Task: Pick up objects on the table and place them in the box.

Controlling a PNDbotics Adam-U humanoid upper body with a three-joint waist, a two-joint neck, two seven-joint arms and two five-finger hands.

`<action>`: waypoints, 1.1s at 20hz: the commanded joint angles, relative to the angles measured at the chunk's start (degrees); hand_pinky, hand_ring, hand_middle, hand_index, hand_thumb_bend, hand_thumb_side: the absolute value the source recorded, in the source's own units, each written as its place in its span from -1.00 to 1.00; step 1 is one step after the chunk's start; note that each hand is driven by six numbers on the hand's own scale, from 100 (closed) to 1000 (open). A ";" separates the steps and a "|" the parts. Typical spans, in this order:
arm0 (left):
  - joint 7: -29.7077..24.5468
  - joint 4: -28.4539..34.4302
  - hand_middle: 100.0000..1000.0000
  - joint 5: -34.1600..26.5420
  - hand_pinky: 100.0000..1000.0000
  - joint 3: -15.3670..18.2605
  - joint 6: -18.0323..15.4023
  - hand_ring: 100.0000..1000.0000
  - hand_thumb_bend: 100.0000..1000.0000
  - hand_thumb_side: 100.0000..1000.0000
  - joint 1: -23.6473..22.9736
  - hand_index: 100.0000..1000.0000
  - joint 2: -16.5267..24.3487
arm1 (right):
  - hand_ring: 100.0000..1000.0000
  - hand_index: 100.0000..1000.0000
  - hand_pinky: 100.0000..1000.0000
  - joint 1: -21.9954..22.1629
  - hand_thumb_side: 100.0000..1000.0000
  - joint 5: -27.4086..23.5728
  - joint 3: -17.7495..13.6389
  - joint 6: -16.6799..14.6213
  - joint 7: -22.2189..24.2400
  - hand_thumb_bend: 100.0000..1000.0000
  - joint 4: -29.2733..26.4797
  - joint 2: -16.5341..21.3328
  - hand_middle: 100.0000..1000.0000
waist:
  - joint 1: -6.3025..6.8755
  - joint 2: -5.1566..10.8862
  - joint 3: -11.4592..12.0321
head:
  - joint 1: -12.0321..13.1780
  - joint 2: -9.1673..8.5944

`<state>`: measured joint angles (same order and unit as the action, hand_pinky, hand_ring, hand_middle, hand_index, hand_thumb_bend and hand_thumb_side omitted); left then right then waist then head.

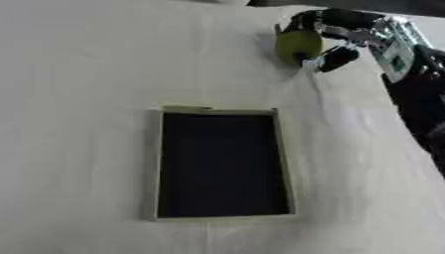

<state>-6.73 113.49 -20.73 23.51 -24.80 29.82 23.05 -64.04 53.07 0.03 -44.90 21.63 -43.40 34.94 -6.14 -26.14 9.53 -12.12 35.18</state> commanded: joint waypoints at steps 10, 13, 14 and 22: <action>-0.70 1.10 0.04 -0.34 0.08 -0.13 0.22 0.23 -1.00 0.01 0.60 0.36 1.16 | 0.89 0.33 0.02 -1.08 -0.54 -4.03 -1.17 -4.63 -4.23 -1.00 -0.82 1.27 0.28 | 0.18 1.52 -0.02 | -0.21 -0.53; -0.74 1.10 0.03 -0.37 0.08 -0.17 0.31 0.23 -1.00 0.02 0.54 0.36 1.19 | 0.89 0.33 0.00 -0.92 -0.62 -5.27 -0.14 -4.63 -7.02 -1.00 -0.84 1.39 0.24 | 0.13 1.69 -0.08 | -0.24 -0.40; -0.75 1.10 0.03 -0.37 0.08 -0.18 0.34 0.22 -1.00 0.02 0.49 0.36 1.22 | 0.88 0.32 -0.01 -0.83 -0.62 -5.49 0.20 -4.79 -7.99 -1.00 -0.82 1.51 0.24 | 0.12 1.76 -0.13 | -0.25 -0.35; -0.75 1.10 0.03 -0.16 0.08 -0.26 0.70 0.22 -1.00 0.03 0.25 0.36 1.37 | 0.87 0.33 -0.01 -0.13 -0.72 -6.39 1.87 -6.17 -13.42 -1.00 -2.04 2.15 0.19 | 0.05 2.34 -0.45 | -0.36 0.05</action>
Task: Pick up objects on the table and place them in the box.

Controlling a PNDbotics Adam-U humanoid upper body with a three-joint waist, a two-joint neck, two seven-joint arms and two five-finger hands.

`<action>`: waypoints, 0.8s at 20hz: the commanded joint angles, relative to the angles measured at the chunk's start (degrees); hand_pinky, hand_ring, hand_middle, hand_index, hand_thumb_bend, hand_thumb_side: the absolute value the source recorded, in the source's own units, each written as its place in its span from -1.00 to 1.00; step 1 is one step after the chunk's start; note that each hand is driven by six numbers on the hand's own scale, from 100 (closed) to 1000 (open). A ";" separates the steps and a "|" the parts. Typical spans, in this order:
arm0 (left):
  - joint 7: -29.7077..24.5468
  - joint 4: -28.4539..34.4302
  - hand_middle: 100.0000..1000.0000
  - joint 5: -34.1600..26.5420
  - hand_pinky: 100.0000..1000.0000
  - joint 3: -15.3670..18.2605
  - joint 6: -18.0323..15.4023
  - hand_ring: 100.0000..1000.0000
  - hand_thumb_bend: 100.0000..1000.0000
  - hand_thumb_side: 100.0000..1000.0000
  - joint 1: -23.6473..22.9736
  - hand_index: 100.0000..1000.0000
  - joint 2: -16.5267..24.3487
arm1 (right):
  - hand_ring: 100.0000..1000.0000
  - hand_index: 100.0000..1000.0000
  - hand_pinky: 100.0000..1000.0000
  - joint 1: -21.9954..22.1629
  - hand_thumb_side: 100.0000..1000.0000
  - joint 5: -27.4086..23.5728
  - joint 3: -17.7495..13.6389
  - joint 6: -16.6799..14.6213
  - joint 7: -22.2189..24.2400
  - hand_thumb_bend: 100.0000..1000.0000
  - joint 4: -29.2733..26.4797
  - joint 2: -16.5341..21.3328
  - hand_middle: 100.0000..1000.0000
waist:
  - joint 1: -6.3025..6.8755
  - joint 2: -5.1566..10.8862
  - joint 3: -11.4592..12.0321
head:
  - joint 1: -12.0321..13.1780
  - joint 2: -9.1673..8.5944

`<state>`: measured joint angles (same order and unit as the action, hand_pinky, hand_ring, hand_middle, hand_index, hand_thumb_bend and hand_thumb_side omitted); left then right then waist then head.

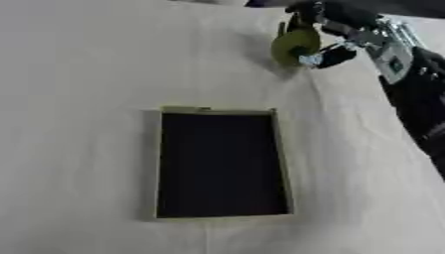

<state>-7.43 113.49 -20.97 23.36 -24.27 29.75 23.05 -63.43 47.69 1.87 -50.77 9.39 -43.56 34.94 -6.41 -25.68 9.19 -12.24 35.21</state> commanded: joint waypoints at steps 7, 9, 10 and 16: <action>0.07 1.10 0.03 0.19 0.08 -0.14 0.27 0.22 -1.00 0.02 0.11 0.36 1.55 | 0.80 0.35 -0.01 0.43 -0.81 -7.22 0.90 -0.89 -0.07 -1.00 -7.31 3.98 0.19 | 0.28 2.32 -0.50 | -0.11 0.66; 0.08 1.10 0.03 0.21 0.08 -0.15 0.30 0.22 -1.00 0.03 0.03 0.36 1.59 | 0.78 0.35 -0.02 0.98 -0.84 -10.38 1.16 -0.86 0.87 -1.00 -9.71 4.67 0.17 | 0.27 2.40 -0.60 | -0.09 0.82; 0.06 1.10 0.03 0.23 0.08 -0.15 0.32 0.22 -1.00 0.03 -0.03 0.36 1.62 | 0.77 0.34 -0.02 1.28 -0.68 -12.18 1.30 -0.69 1.49 -1.00 -11.04 5.05 0.17 | 0.27 2.43 -0.66 | -0.10 0.90; -0.05 1.10 0.03 0.25 0.08 -0.18 0.45 0.21 -1.00 0.03 -0.15 0.36 1.74 | 0.76 0.35 0.05 3.81 -0.87 -23.16 3.31 0.66 6.70 -1.00 -20.40 7.52 0.16 | 0.21 2.57 -0.84 | -0.21 1.16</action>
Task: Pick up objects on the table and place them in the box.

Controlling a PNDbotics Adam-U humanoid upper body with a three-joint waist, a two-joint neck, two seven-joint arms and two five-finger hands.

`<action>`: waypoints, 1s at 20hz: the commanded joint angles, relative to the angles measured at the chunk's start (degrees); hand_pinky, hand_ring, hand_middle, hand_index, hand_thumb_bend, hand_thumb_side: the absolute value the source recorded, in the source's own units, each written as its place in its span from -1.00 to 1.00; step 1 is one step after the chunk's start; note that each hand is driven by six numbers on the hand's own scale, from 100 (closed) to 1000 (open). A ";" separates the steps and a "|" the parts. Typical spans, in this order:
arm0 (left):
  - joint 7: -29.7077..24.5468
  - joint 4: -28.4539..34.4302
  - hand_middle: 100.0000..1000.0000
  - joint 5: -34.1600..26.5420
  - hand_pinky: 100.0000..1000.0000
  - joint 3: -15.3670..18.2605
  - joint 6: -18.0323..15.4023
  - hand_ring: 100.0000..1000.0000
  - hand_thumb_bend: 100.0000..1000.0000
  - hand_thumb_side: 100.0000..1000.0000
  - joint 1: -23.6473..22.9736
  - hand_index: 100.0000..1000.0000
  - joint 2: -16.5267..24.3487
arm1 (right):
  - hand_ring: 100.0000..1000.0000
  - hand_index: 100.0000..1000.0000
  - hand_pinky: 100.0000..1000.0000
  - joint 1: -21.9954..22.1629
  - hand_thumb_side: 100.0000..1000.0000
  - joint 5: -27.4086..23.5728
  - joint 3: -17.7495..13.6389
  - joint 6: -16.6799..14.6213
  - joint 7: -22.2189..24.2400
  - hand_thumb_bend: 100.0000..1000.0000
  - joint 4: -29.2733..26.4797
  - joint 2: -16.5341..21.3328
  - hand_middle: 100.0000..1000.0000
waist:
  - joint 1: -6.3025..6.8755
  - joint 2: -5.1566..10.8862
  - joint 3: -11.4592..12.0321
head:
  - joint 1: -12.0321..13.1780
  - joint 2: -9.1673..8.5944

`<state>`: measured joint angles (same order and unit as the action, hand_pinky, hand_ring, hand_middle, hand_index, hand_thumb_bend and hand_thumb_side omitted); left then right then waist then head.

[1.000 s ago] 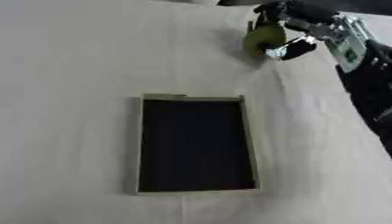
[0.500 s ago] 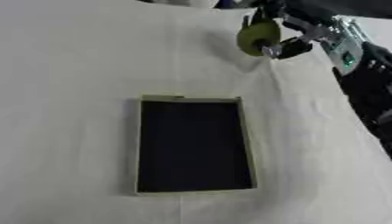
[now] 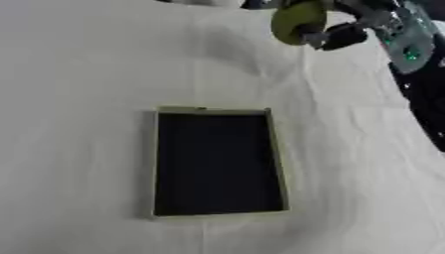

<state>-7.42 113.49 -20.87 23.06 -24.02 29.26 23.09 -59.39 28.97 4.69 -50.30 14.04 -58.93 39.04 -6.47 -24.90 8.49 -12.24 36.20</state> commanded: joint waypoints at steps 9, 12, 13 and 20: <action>0.17 1.10 0.03 -0.02 0.08 0.13 0.22 0.21 -1.00 0.03 0.48 0.36 1.63 | 0.72 0.33 0.07 5.44 -0.86 -16.90 5.80 4.42 8.74 -1.00 -27.96 5.16 0.16 | 0.41 1.80 -0.10 | -0.65 0.43; 0.37 1.10 0.03 -0.07 0.08 0.13 0.21 0.21 -1.00 0.02 0.50 0.36 1.54 | 0.72 0.34 0.07 6.13 -0.87 -18.83 7.50 6.75 11.51 -1.00 -34.41 3.24 0.17 | 0.56 1.83 -0.13 | -0.83 0.46; 0.42 1.10 0.03 -0.08 0.08 0.13 0.20 0.22 -1.00 0.02 0.51 0.36 1.51 | 0.72 0.34 0.06 6.23 -0.88 -18.82 7.72 7.83 12.22 -1.00 -36.23 2.24 0.16 | 0.62 1.84 -0.17 | -0.84 0.46; 0.61 1.10 0.03 -0.12 0.08 0.12 0.12 0.21 -1.00 0.02 0.46 0.36 1.27 | 0.68 0.33 0.04 6.63 -0.94 -16.82 9.05 14.50 14.80 -1.00 -43.88 -6.41 0.16 | 1.01 1.95 -0.33 | -1.14 0.58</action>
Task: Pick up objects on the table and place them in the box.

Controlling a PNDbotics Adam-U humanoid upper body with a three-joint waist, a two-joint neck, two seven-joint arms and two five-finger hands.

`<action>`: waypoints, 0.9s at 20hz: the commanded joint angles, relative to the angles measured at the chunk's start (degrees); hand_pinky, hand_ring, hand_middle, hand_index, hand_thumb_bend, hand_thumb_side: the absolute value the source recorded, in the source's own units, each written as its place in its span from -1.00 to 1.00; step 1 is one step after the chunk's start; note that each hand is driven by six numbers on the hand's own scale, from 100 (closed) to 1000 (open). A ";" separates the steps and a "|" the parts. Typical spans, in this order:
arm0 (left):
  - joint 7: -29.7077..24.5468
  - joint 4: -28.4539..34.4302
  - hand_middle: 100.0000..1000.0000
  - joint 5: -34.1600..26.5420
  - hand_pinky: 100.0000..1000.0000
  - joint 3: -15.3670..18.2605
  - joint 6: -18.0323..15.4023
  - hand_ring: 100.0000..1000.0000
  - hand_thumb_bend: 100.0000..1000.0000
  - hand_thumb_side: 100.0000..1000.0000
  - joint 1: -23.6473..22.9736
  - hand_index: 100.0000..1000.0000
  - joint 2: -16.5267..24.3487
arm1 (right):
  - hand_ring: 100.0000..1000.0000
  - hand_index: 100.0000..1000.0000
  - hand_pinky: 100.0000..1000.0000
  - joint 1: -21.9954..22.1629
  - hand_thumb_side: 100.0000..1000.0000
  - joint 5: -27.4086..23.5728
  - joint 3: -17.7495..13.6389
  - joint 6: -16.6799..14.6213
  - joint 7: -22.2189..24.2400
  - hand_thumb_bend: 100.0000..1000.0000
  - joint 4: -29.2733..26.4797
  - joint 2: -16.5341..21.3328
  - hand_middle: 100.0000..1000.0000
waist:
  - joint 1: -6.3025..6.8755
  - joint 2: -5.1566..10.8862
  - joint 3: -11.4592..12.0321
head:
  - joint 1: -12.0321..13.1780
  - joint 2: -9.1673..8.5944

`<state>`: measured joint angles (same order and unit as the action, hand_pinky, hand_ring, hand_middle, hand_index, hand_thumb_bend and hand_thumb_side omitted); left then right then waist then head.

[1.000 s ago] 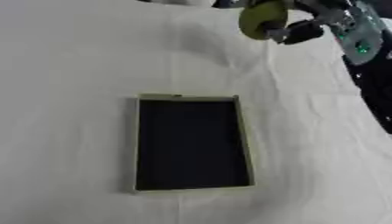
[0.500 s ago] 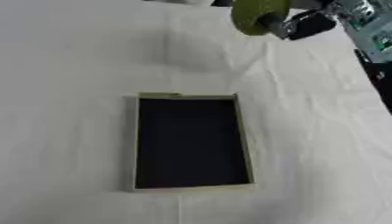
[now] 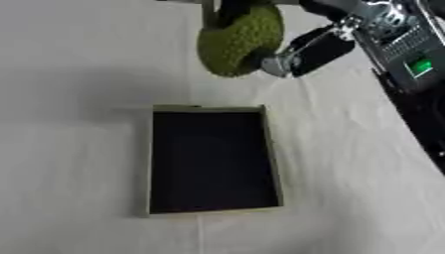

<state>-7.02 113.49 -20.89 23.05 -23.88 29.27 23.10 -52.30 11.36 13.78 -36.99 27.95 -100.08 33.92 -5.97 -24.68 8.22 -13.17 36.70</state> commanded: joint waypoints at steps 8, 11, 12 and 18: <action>0.22 1.10 0.03 -0.16 0.08 0.09 0.06 0.21 -1.00 0.01 0.56 0.36 1.19 | 0.73 0.34 0.05 1.76 -0.88 5.17 2.91 0.84 2.89 -1.00 -2.18 -5.53 0.14 | 0.46 1.81 -0.02 | -0.06 0.42; 0.19 1.10 0.03 -0.17 0.08 0.07 0.09 0.21 -1.00 0.02 0.60 0.36 1.16 | 0.78 0.36 0.06 3.76 -0.84 6.95 3.81 0.28 4.05 -1.00 -0.91 -6.36 0.14 | 0.48 1.75 -0.03 | 0.07 0.41; 0.18 1.10 0.03 -0.17 0.08 0.07 0.09 0.21 -1.00 0.02 0.61 0.36 1.15 | 0.79 0.36 0.06 4.38 -0.83 7.58 4.09 0.01 4.33 -1.00 -0.55 -6.57 0.14 | 0.50 1.74 -0.04 | 0.10 0.40; 0.01 1.10 0.03 -0.19 0.08 0.01 0.13 0.21 -1.00 0.02 0.54 0.36 1.14 | 0.81 0.36 0.07 6.67 -0.80 11.19 5.48 -2.01 4.40 -1.00 1.07 -7.10 0.14 | 0.65 1.76 -0.18 | -0.06 0.42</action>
<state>-6.94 113.49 -21.00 23.03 -23.78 29.28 23.08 -45.00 21.69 19.44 -36.24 30.23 -98.84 26.37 -5.76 -24.54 8.11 -13.15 36.97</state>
